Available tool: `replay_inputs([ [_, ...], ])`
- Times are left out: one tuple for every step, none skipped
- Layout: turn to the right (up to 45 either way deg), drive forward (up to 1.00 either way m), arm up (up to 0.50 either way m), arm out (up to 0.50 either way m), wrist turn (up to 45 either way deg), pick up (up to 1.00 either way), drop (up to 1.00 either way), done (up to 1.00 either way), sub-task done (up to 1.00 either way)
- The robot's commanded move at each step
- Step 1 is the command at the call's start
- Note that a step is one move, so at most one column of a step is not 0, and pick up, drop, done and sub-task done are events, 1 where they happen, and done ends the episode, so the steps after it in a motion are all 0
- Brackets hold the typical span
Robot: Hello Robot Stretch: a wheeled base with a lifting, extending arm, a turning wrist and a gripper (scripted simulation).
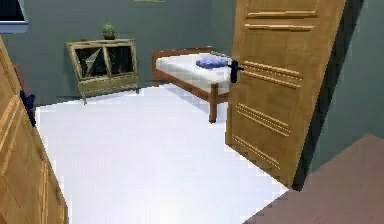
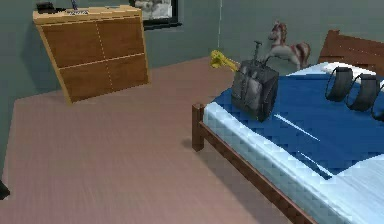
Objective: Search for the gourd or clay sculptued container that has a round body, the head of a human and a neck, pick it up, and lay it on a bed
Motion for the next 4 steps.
replay_inputs([
  [12.0,0.0,0.0,0.0,0.0,0.0,0.0,0.0,0.0],
  [0.0,0.5,0.0,0.0,0.0,0.0,0.0,0.0,0.0],
  [-42.0,0.0,0.0,0.0,0.0,0.0,0.0,0.0,0.0],
  [0.0,1.0,0.0,0.0,0.0,0.0,0.0,0.0,0.0],
])
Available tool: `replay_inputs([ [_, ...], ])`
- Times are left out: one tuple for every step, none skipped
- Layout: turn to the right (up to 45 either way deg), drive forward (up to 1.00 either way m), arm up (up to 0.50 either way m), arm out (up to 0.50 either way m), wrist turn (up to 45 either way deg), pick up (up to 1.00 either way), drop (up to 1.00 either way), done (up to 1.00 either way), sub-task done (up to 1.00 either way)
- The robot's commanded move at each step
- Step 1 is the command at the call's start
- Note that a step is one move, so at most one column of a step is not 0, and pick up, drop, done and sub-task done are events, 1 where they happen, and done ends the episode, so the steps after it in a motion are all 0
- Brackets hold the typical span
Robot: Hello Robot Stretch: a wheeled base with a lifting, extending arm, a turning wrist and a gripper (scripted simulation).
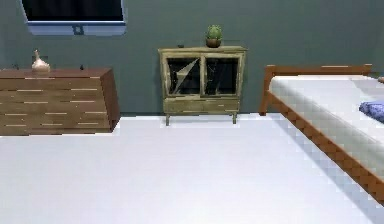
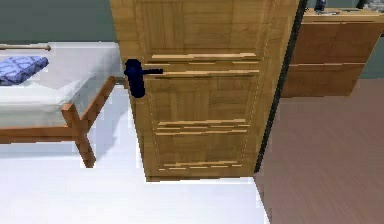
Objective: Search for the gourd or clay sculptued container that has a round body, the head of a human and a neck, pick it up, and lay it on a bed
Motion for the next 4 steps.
replay_inputs([
  [-6.0,0.0,0.0,0.0,0.0,0.0,0.0,0.0,0.0],
  [-3.0,0.0,0.0,0.0,0.0,0.0,0.0,0.0,0.0],
  [0.0,0.45,0.0,0.0,0.0,0.0,0.0,0.0,0.0],
  [-36.0,0.0,0.0,0.0,0.0,0.0,0.0,0.0,0.0],
])
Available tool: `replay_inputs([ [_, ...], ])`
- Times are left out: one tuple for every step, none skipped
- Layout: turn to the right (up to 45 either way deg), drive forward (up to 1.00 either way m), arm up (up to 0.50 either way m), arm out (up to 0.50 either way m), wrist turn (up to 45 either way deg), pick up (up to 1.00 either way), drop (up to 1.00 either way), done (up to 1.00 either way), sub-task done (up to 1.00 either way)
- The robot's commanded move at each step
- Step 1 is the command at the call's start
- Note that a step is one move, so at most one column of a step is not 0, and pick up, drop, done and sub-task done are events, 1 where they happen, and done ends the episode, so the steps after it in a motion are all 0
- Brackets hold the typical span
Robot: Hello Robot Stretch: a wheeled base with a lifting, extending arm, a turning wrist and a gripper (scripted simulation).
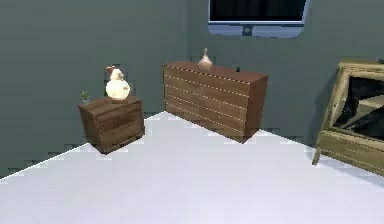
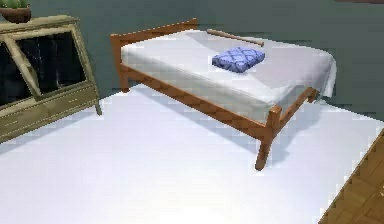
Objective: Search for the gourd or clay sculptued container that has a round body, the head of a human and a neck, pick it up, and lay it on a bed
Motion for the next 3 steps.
replay_inputs([
  [0.0,0.5,0.0,0.0,0.0,0.0,0.0,0.0,0.0],
  [-27.0,0.0,0.0,0.0,0.0,0.0,0.0,0.0,0.0],
  [0.0,1.0,0.0,0.0,0.0,0.0,0.0,0.0,0.0],
])
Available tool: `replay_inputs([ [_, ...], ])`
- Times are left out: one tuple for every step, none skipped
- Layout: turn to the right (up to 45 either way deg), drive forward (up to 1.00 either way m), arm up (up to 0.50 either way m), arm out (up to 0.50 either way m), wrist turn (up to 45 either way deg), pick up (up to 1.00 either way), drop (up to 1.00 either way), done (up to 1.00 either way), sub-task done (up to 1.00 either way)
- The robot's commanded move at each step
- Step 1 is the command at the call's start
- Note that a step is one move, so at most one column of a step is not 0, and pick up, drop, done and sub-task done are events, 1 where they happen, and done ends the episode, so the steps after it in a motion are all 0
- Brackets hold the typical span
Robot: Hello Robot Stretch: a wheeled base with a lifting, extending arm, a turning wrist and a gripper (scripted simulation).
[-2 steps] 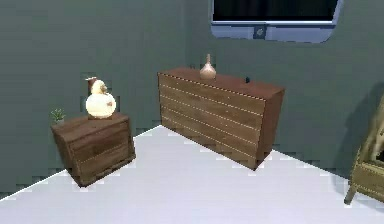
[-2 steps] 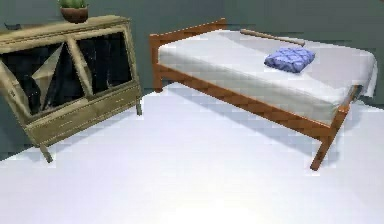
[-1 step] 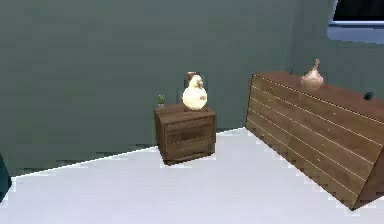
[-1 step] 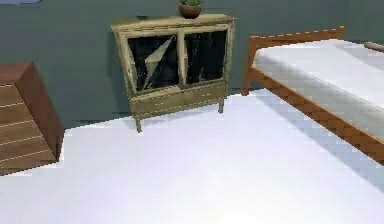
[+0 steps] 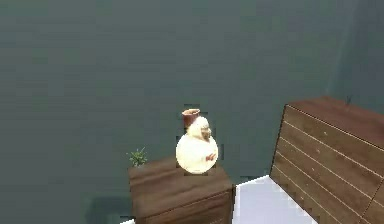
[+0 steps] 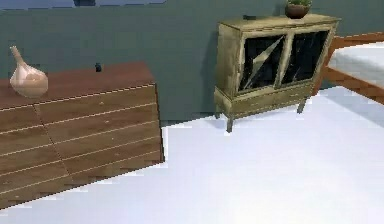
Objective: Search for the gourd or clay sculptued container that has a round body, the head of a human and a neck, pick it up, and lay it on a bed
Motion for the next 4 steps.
replay_inputs([
  [-3.0,0.0,0.0,0.0,0.0,0.0,0.0,0.0,0.0],
  [0.0,0.05,0.0,0.0,0.0,0.0,0.0,0.0,0.0],
  [-45.0,0.0,0.0,0.0,0.0,0.0,0.0,0.0,0.0],
  [-36.0,0.0,0.0,0.0,0.0,0.0,0.0,0.0,0.0],
])
